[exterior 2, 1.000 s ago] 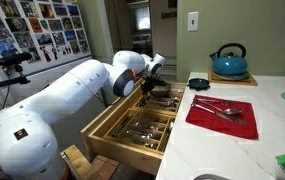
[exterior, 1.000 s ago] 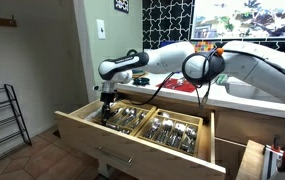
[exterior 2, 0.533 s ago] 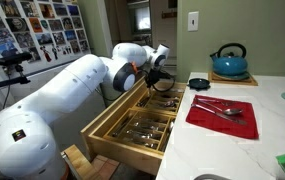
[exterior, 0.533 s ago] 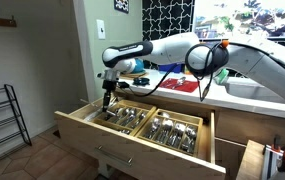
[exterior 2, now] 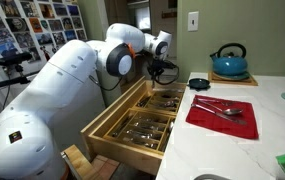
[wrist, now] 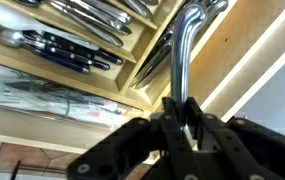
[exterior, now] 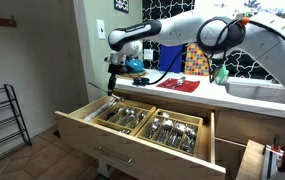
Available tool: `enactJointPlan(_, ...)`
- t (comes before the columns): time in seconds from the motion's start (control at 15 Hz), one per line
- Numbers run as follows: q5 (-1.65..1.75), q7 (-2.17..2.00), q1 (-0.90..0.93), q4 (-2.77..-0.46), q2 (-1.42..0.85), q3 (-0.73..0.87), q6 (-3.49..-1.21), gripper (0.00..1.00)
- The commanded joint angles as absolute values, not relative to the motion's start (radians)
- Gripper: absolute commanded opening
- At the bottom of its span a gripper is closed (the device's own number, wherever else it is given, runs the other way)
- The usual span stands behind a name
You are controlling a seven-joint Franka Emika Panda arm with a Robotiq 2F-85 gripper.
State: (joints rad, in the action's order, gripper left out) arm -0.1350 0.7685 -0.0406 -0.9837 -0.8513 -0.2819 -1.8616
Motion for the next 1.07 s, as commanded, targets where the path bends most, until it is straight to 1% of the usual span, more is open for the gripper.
enactJointPlan(0.0, -0.157, 0.645, -0.085, -1.221, -0.664, -0.254, -1.905, 0.05)
enactJointPlan(0.67, -0.282, 0.358, -0.146, -1.637, -0.311, -0.098, -1.913, 0.05)
enactJointPlan(1.0, -0.271, 0.192, -0.14, -1.871, -0.111, 0.0, -1.974, 0.05)
